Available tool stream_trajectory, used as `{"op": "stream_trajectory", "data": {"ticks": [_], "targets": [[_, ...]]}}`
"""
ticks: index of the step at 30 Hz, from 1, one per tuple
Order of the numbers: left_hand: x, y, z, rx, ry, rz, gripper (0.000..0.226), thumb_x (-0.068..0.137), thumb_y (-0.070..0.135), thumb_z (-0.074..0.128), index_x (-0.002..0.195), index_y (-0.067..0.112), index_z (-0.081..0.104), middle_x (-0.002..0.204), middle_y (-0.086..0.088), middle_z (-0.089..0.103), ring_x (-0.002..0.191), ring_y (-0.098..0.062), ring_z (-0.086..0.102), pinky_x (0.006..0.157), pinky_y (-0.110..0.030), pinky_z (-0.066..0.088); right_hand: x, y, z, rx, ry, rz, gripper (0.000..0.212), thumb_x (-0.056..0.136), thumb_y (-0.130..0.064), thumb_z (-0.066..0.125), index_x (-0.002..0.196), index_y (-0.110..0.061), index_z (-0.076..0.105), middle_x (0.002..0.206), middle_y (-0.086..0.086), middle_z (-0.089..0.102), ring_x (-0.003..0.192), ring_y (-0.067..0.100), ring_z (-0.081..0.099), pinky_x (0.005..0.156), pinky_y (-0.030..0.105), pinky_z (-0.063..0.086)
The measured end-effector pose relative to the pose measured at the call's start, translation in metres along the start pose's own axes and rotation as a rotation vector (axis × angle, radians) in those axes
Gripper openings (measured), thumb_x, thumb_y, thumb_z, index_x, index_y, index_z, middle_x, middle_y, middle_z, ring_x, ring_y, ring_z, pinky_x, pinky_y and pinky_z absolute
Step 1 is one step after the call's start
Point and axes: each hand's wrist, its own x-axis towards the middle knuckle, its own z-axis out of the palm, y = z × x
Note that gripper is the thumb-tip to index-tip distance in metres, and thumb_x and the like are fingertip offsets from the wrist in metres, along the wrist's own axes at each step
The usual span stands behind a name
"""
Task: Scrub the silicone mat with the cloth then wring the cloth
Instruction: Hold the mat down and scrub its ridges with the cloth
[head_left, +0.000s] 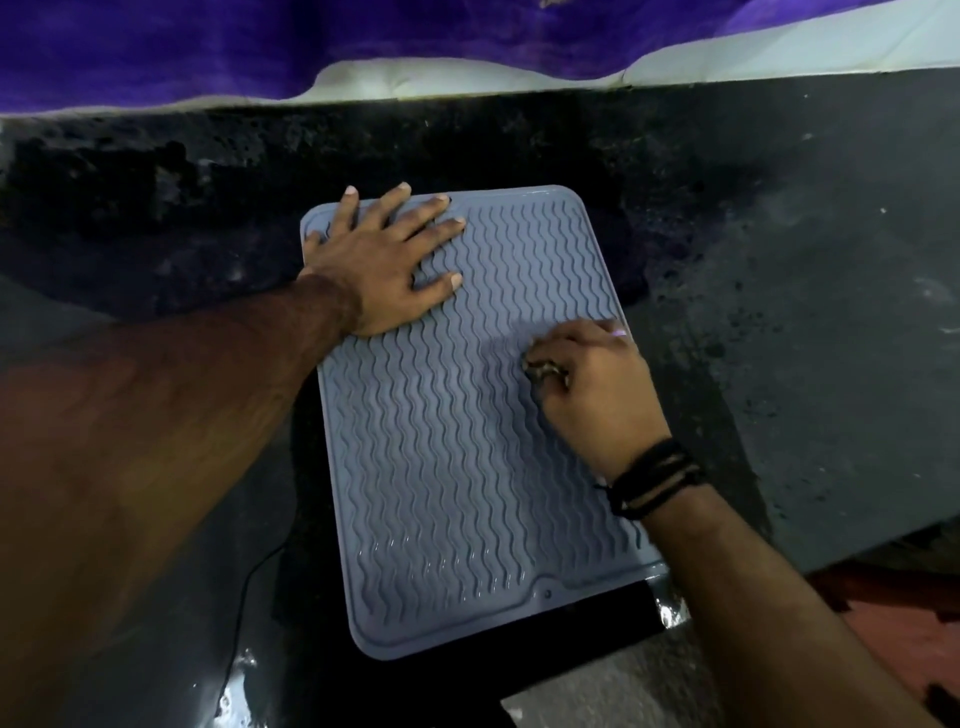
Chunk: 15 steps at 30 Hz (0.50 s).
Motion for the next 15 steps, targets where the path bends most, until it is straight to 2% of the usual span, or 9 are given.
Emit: {"op": "stream_trajectory", "data": {"ticks": [3,5,8,10,15], "targets": [[0.001,-0.002,0.000,-0.014,-0.010,-0.007,0.100,0.073,0.105,-0.004,0.164,0.064,-0.002,0.179,0.026,-0.009,0.169,-0.025,-0.012,0.121,-0.083,0.013,-0.030,0.001,-0.008,0.038,-0.023,-0.002,0.022,0.066,-0.008,0.059,0.077,-0.014,0.077,0.086,0.004,0.072,0.080,0.029,0.063,0.080,0.035,0.048],[0.000,-0.002,0.000,-0.012,-0.010,-0.007,0.101,0.072,0.106,-0.005,0.164,0.064,-0.002,0.180,0.026,-0.009,0.169,-0.026,-0.012,0.121,-0.083,0.013,-0.030,0.001,-0.008,0.078,0.000,0.010,0.022,0.065,-0.008,0.060,0.077,-0.013,0.078,0.086,0.004,0.073,0.077,0.029,0.065,0.082,0.034,0.046],[0.000,0.000,-0.001,-0.013,-0.004,0.001,0.102,0.072,0.105,-0.006,0.165,0.063,-0.002,0.179,0.026,-0.009,0.168,-0.024,-0.013,0.122,-0.083,0.012,-0.009,0.000,-0.003,0.082,0.055,0.078,0.025,0.075,-0.005,0.063,0.093,-0.013,0.078,0.100,0.006,0.072,0.092,0.029,0.064,0.093,0.035,0.044],[-0.001,0.000,-0.001,-0.009,-0.002,-0.002,0.102,0.073,0.105,-0.006,0.165,0.062,-0.002,0.179,0.026,-0.010,0.168,-0.023,-0.013,0.122,-0.082,0.011,0.005,-0.002,0.001,0.056,0.029,0.075,0.029,0.077,-0.006,0.062,0.101,-0.014,0.076,0.107,0.007,0.071,0.099,0.031,0.061,0.094,0.038,0.045],[-0.002,0.000,-0.001,0.005,0.027,0.031,0.096,0.080,0.102,-0.003,0.166,0.059,0.000,0.179,0.028,-0.008,0.168,-0.016,-0.011,0.126,-0.078,0.006,-0.019,0.001,0.001,0.049,0.005,0.044,0.025,0.071,-0.006,0.063,0.090,-0.013,0.078,0.099,0.007,0.072,0.095,0.034,0.060,0.085,0.042,0.050]]}}
